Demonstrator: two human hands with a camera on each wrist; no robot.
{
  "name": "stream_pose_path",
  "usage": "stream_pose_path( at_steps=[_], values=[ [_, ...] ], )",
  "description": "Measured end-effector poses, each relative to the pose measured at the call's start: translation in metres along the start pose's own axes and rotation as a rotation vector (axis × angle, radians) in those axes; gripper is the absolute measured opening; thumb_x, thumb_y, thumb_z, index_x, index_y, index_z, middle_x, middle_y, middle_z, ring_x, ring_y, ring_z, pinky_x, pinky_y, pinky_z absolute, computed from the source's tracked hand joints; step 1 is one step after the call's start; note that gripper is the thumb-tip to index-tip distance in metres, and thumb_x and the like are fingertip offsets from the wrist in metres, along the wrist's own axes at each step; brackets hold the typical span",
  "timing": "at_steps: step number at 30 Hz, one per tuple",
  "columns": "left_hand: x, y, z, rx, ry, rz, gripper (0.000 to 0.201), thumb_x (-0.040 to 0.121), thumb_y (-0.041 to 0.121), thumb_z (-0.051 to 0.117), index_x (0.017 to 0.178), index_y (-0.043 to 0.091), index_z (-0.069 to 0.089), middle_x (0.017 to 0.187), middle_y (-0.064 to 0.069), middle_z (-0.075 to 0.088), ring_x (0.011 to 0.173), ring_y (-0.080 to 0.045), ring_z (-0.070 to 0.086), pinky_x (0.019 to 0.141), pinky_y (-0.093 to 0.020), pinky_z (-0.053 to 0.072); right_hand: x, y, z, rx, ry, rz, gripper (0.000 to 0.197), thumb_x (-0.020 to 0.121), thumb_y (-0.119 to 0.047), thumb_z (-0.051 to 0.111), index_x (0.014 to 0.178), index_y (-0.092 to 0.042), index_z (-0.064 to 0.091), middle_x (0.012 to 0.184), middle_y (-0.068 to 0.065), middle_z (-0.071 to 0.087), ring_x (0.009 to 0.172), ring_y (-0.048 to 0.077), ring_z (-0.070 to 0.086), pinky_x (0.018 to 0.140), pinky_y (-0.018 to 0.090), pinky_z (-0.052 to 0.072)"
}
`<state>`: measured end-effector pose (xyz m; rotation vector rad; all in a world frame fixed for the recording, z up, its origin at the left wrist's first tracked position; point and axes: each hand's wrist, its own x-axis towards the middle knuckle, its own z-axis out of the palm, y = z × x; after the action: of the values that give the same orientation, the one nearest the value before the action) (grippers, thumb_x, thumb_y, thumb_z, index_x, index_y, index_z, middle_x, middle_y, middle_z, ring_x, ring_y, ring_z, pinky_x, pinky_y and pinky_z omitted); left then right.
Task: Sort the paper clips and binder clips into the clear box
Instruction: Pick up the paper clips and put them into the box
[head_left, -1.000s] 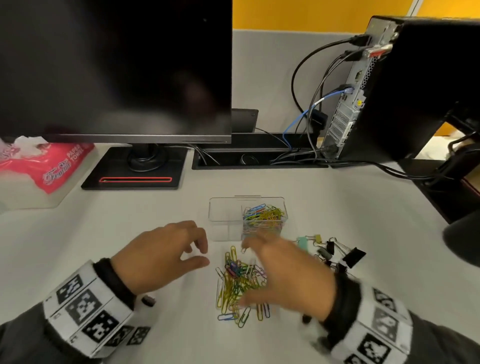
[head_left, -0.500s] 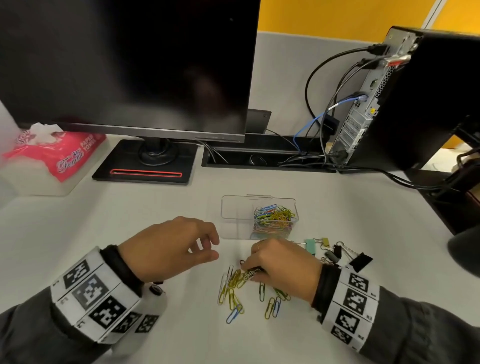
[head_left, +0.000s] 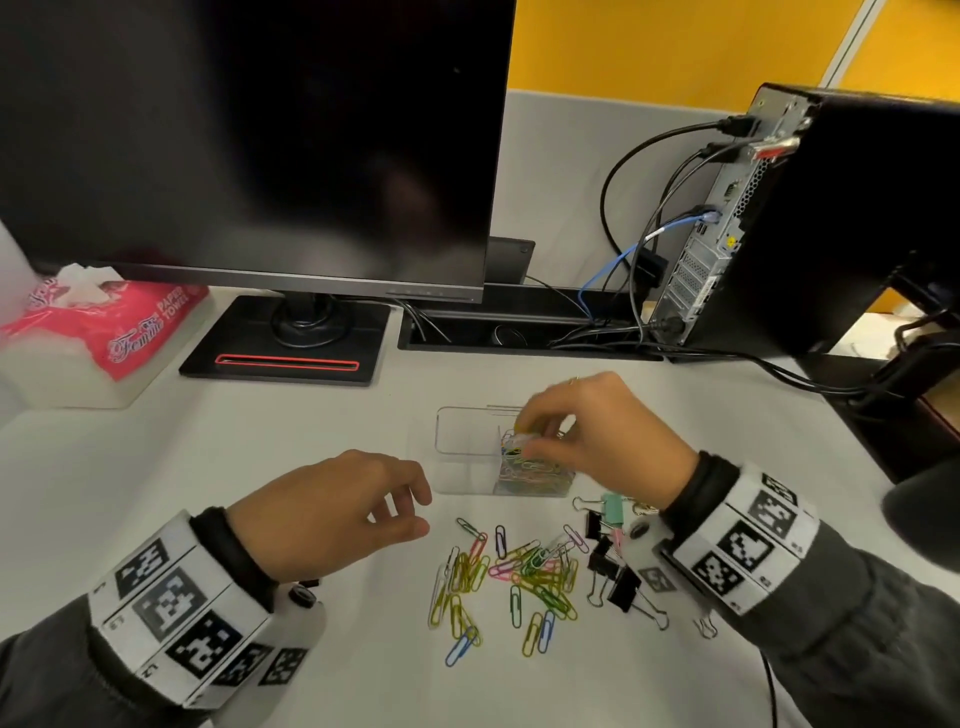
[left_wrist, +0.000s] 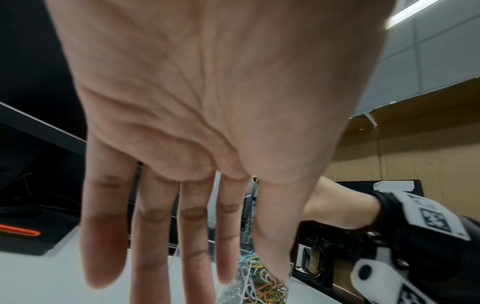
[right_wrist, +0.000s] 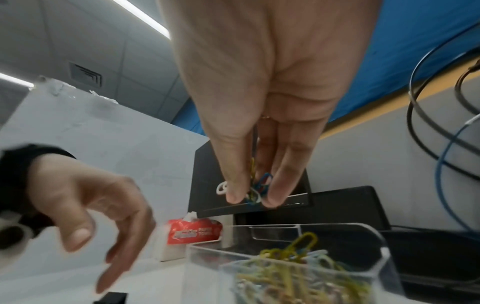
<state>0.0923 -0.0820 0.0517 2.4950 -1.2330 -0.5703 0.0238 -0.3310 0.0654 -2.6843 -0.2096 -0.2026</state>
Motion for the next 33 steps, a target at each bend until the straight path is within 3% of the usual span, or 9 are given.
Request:
stream_pose_path(
  at_steps=[3,7,19,22,26,28,30,33],
  values=[
    [-0.001,0.001,0.001,-0.009,-0.015,0.004,0.023,0.091,0.049,0.05,0.112,0.039,0.054,0.1,0.022,0.059,0.09,0.004,0.059,0.073,-0.013,0.048,0.009,0.008,-0.002,-0.138,0.081,-0.006,0.013,0.083,-0.02,0.07,0.095,-0.018,0.07,0.086,-0.001,0.067,0.076,0.013,0.061,0.072,0.03,0.055],
    [-0.002,0.001,0.001,-0.02,-0.024,0.012,0.024,0.091,0.049,0.05,0.113,0.039,0.054,0.1,0.022,0.059,0.09,0.005,0.059,0.074,-0.013,0.048,0.01,0.014,0.01,-0.289,-0.031,0.023,0.019,0.089,-0.025,0.062,0.106,-0.017,0.068,0.098,0.002,0.067,0.088,0.021,0.061,0.078,0.037,0.053],
    [0.0,0.0,0.005,-0.027,-0.027,0.026,0.024,0.091,0.05,0.05,0.113,0.04,0.053,0.1,0.023,0.059,0.09,0.005,0.059,0.075,-0.014,0.049,0.002,0.017,0.008,-0.349,-0.032,0.099,0.019,0.094,-0.019,0.052,0.1,-0.018,0.071,0.096,0.001,0.066,0.085,0.023,0.061,0.073,0.036,0.052],
    [0.0,0.0,0.006,-0.027,-0.037,0.014,0.024,0.091,0.05,0.05,0.113,0.04,0.053,0.1,0.023,0.059,0.09,0.005,0.059,0.078,-0.017,0.05,-0.003,0.016,0.004,-0.286,0.051,0.103,0.017,0.093,-0.019,0.054,0.1,-0.017,0.07,0.092,0.001,0.067,0.082,0.021,0.062,0.072,0.036,0.053],
    [0.003,-0.001,0.011,-0.016,-0.063,-0.023,0.025,0.09,0.048,0.054,0.111,0.034,0.056,0.096,0.021,0.06,0.086,0.004,0.059,0.077,-0.017,0.049,-0.02,-0.001,0.002,-0.235,0.195,0.078,0.011,0.09,-0.017,0.058,0.086,-0.017,0.068,0.074,-0.003,0.064,0.062,0.013,0.057,0.061,0.031,0.054],
    [0.004,-0.002,0.018,-0.007,-0.102,-0.061,0.026,0.088,0.045,0.058,0.109,0.03,0.058,0.093,0.019,0.062,0.084,0.001,0.06,0.075,-0.015,0.048,-0.033,-0.01,0.007,-0.228,0.069,0.129,0.012,0.09,-0.021,0.056,0.084,-0.018,0.066,0.073,-0.004,0.066,0.061,0.011,0.058,0.063,0.029,0.054],
    [0.005,-0.001,0.026,0.008,-0.146,-0.098,0.025,0.084,0.044,0.063,0.103,0.028,0.059,0.091,0.015,0.064,0.083,-0.001,0.061,0.071,-0.014,0.046,-0.044,-0.014,0.017,-0.227,-0.155,0.202,0.009,0.087,-0.029,0.06,0.09,-0.021,0.065,0.085,-0.004,0.067,0.071,0.013,0.061,0.07,0.027,0.053],
    [0.004,0.003,0.038,0.025,-0.196,-0.108,0.022,0.076,0.046,0.07,0.084,0.029,0.06,0.082,0.013,0.064,0.076,-0.006,0.061,0.074,-0.022,0.049,-0.056,-0.012,0.031,-0.203,-0.423,0.259,0.033,0.074,-0.035,0.073,0.101,-0.025,0.057,0.101,-0.004,0.058,0.08,0.015,0.054,0.072,0.029,0.048]
  ],
)
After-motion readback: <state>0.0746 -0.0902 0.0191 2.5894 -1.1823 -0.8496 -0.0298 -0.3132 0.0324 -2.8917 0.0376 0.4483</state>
